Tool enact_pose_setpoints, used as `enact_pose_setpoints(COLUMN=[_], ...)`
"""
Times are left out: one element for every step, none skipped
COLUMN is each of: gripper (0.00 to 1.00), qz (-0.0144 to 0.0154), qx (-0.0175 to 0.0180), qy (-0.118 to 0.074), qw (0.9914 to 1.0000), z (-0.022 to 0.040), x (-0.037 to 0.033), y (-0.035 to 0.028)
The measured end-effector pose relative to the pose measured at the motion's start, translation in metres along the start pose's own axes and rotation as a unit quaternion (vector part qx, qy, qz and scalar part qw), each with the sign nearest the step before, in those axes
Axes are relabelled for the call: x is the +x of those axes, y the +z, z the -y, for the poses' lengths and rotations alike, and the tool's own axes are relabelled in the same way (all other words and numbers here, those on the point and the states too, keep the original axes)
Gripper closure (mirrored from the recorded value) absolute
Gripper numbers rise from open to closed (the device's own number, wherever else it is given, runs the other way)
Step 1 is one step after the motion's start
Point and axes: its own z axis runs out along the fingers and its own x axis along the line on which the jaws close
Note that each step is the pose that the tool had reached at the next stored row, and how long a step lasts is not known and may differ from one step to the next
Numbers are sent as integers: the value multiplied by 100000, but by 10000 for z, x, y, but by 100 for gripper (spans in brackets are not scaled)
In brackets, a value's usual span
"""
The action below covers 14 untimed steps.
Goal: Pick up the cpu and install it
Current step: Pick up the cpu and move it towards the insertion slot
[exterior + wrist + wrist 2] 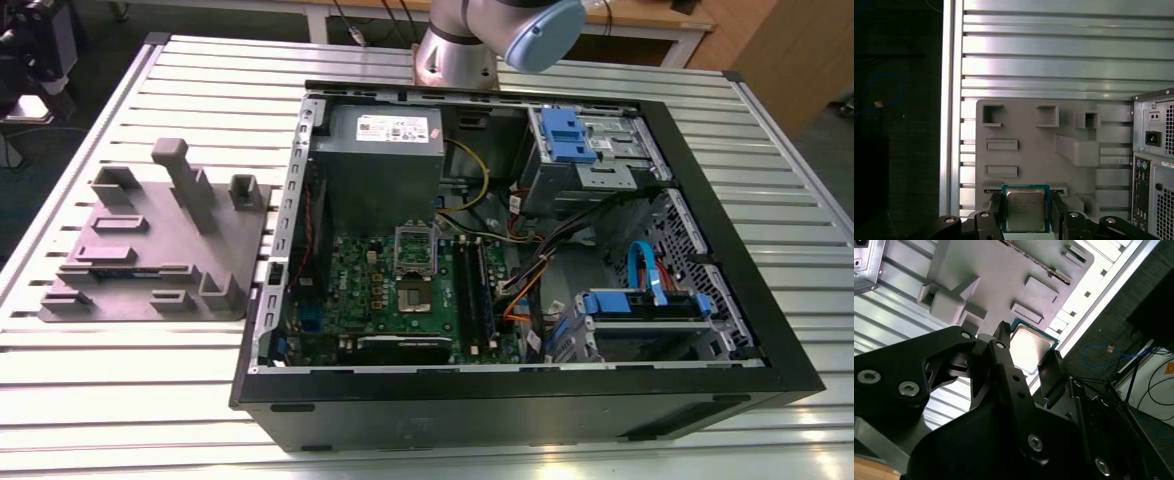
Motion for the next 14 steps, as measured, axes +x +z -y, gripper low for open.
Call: enact_pose_setpoints(gripper=[53,53,53,53,53,53,53,53,53,53,53,53,53,53], qz=[-2,-1,-4,-1,1,-1,3,1,-4,-1,-2,-4,-4,0], qx=[0,0,4,-1,0,1,-2,0,1,1,3,1,3,1], qy=[-1,4,2,2,2,0,0,3,6,6,11,5,5,1], qw=[100000,100000,100000,100000,100000,100000,100000,100000,100000,100000,100000,100000,100000,100000], z=[0,0,0,0,0,0,0,0,-1,0,0,0,0,0], x=[-9,-17,-25,-33,-41,-49,-57,-63,-68,-69,-69,-70,-70,-74], y=[0,0,0,0,1,0,1,1,0,1,1,1,1,1])
